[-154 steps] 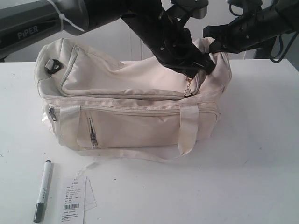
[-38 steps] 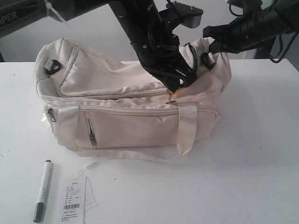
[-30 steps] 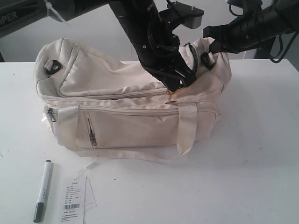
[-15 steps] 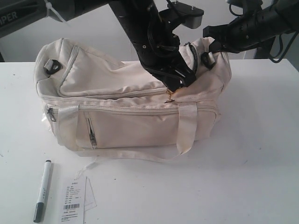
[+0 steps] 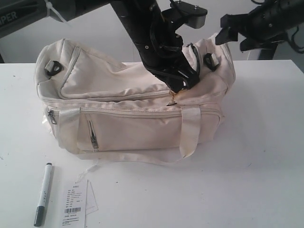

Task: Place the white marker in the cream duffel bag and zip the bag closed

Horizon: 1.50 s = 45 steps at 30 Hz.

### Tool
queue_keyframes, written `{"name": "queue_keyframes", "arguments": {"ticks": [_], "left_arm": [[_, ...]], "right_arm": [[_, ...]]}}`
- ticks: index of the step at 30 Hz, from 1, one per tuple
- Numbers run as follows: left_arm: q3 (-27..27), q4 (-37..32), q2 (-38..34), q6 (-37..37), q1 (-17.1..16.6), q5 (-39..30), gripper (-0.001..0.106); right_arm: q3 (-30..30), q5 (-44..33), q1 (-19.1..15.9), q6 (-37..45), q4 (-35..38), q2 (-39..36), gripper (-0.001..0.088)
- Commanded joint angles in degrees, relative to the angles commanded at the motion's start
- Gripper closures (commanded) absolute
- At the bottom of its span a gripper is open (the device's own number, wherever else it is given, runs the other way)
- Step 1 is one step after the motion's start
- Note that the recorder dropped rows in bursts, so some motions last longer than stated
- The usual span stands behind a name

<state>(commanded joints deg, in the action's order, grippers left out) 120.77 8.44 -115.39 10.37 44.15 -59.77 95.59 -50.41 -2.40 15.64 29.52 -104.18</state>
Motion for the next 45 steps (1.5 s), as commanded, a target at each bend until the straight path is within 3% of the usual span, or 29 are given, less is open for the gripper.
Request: {"name": "queue_keyframes", "arguments": {"ticks": [5, 15, 26, 31, 36, 40, 45], "left_arm": [[0.0, 0.0, 0.0, 0.0, 0.0, 2.0, 0.105], [0.0, 0.0, 0.0, -0.1, 0.0, 2.0, 0.105], [0.0, 0.0, 0.5, -1.5, 0.0, 1.8, 0.105], [0.0, 0.1, 2.5, -1.6, 0.0, 2.9, 0.105], [0.0, 0.6, 3.0, -1.6, 0.0, 1.1, 0.105], [0.0, 0.6, 3.0, -1.6, 0.0, 1.0, 0.105], [0.0, 0.6, 3.0, -1.6, 0.0, 0.2, 0.105]], "right_arm": [[-2.8, -8.5, 0.5, -0.4, -0.4, 6.2, 0.0239], [-13.8, -7.9, 0.6, 3.0, 2.6, 11.4, 0.0247], [-23.0, -1.8, 0.6, 13.7, 16.9, 11.4, 0.0247], [-23.8, -1.6, 1.6, 17.8, 19.9, 11.3, 0.0247], [-23.8, 0.5, 4.9, 18.5, 21.0, 10.7, 0.0247], [-23.7, 6.8, 6.0, 18.7, 27.6, 10.3, 0.0247], [-23.2, 7.0, 6.0, 20.9, 37.6, 8.1, 0.0247]]}}
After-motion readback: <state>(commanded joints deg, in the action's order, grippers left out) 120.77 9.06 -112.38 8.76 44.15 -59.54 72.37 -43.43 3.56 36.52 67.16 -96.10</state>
